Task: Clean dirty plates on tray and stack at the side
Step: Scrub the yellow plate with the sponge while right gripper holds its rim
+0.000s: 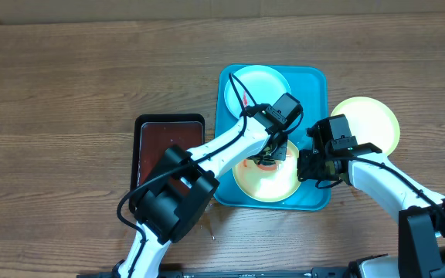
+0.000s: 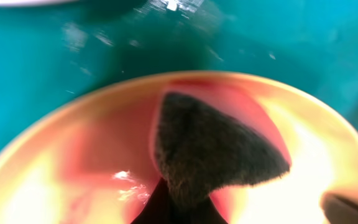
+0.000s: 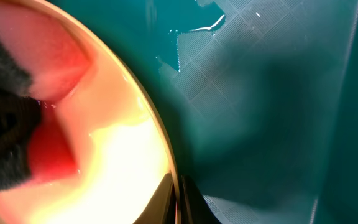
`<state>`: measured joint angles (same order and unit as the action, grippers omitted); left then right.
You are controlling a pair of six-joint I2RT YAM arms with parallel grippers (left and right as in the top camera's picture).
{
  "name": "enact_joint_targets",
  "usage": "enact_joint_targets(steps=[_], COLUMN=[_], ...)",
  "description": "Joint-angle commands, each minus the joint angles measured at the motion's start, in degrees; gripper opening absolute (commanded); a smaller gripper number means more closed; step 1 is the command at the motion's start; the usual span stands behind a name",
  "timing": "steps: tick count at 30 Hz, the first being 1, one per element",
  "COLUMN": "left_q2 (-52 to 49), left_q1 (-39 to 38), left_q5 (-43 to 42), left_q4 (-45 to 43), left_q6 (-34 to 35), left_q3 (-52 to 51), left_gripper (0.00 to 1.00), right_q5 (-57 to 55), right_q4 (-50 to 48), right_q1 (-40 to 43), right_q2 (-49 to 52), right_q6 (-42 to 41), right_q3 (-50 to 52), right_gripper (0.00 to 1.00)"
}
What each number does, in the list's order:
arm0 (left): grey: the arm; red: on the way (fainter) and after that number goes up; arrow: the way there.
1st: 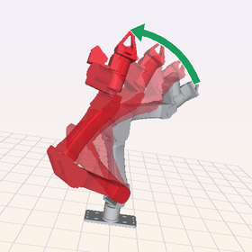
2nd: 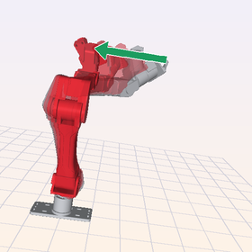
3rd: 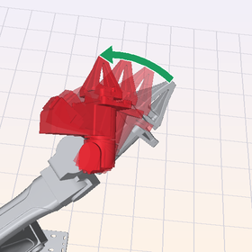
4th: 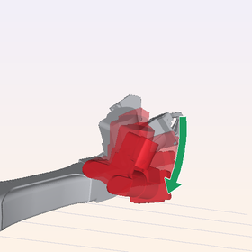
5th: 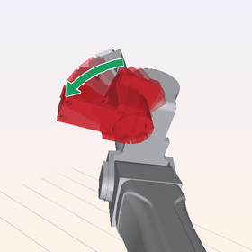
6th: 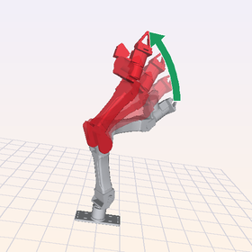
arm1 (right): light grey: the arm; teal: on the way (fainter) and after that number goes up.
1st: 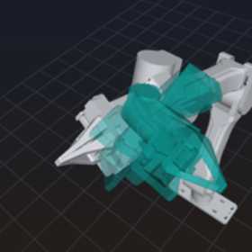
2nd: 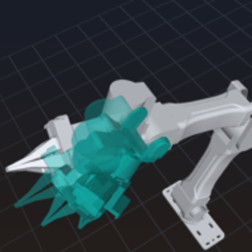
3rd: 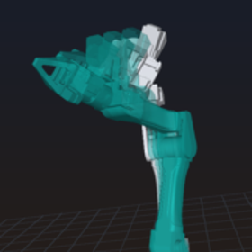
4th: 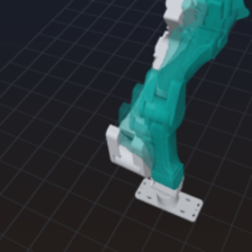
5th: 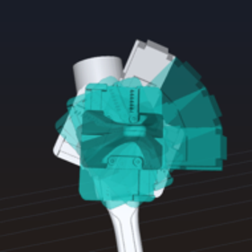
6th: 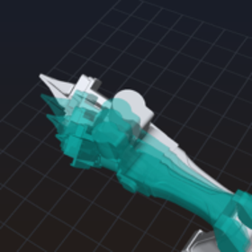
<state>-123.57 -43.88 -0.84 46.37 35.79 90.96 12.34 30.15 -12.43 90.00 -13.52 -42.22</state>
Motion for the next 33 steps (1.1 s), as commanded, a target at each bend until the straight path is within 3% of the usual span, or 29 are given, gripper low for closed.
enact_joint_targets(steps=[1, 10, 14, 17, 24, 29, 33], left_q2=[-1.53, -1.57, -1.57, -1.57, -1.6, -1.6, -1.6], left_q1=[0.39, 0.76, 1.22, 1.27, 1.25, 1.2, 1.2], left_q5=[12.57, 28.35, 28.61, 21.05, -5.27, -13.14, -14.27], left_q4=[1.68, 10.45, 11.02, 7.67, -2.95, -4.17, -3.21], left_q6=[-0.79, -7.1, -6.88, -6.86, -5.53, -1.68, -1.7], left_q3=[-0.87, -0.87, -0.87, -0.87, -0.87, -0.87, -0.87], left_gripper=[0.04, 0.04, 0.04, 0.04, 0.04, 0.04, 0.04], right_q5=[0.87, 1.31, 1.2, 0.35, 0.24, 1.49, 1.49], right_q4=[1.38, 1.25, 1.05, 0.94, 1.38, 1.29, 1.36], right_q1=[-0.37, -0.37, -0.28, 0.33, 4.26, 5.86, 5.86], right_q2=[0.63, 0.63, 0.61, 0.61, 0.61, 0.61, 0.61], right_q6=[-0.22, -0.22, -1.9, -4.96, -13.77, -16.76, -16.76], right_q3=[1.66, 1.66, 1.64, 1.51, 0.11, -1.01, -1.38], right_gripper=[0.04, 0.04, 0.04, 0.04, 0.04, 0.04, 0.04])
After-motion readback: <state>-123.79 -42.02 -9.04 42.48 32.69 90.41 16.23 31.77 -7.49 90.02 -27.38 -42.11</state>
